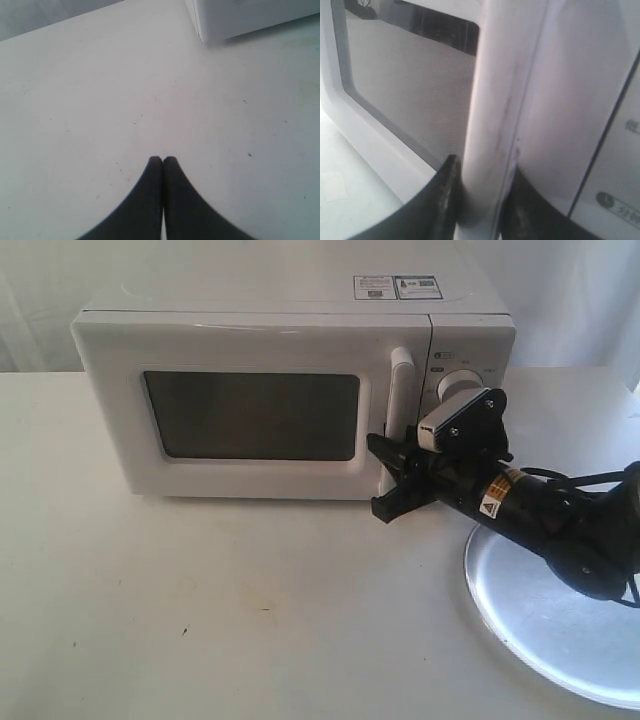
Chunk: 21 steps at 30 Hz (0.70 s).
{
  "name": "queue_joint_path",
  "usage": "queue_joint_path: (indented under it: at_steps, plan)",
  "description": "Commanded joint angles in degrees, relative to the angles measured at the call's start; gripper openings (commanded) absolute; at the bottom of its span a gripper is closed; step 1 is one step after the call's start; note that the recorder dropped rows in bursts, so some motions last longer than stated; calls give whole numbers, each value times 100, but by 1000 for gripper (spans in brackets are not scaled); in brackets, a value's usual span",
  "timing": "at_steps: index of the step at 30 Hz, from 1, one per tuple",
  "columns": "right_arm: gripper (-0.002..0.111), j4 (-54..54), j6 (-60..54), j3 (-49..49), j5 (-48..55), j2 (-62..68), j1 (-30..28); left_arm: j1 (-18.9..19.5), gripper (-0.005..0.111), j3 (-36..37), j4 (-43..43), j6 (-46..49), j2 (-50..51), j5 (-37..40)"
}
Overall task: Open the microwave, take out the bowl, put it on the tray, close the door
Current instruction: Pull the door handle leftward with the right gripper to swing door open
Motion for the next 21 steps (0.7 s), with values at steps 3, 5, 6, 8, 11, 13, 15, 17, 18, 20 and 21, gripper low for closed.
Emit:
queue_joint_path:
  at_steps: [3,5,6,8,11,13,15,17,18,20,21]
  plan:
    - [0,-2960,-670,395,-663,-186,569,-21,0,-24,-21,-10,-22,0]
    - [0,-2946,-908,553,-663,-299,569,-21,0,-24,-21,-10,-22,0]
    - [0,-2919,-1030,628,-663,-361,569,-21,0,-24,-21,-10,-22,0]
    - [0,-2899,-1179,763,-663,-492,569,-21,0,-24,-21,-10,-22,0]
    - [0,-2872,-1179,918,-663,-695,569,-21,0,-24,-21,-10,-22,0]
    - [0,-2842,-1095,1002,-663,-798,569,-21,0,-24,-21,-10,-22,0]
    - [0,-2847,-872,1112,-663,-877,569,-21,0,-24,-21,-10,-22,0]
    - [1,-2866,-870,1212,-663,-954,569,-21,0,-24,-21,-10,-22,0]
    - [3,-2866,-870,1250,-663,-979,569,-21,0,-24,-21,-10,-22,0]
    - [11,-2843,-870,1342,-663,-1038,569,-21,0,-24,-21,-10,-22,0]
    - [16,-2832,-870,1392,-663,-1080,569,-21,0,-24,-21,-10,-22,0]
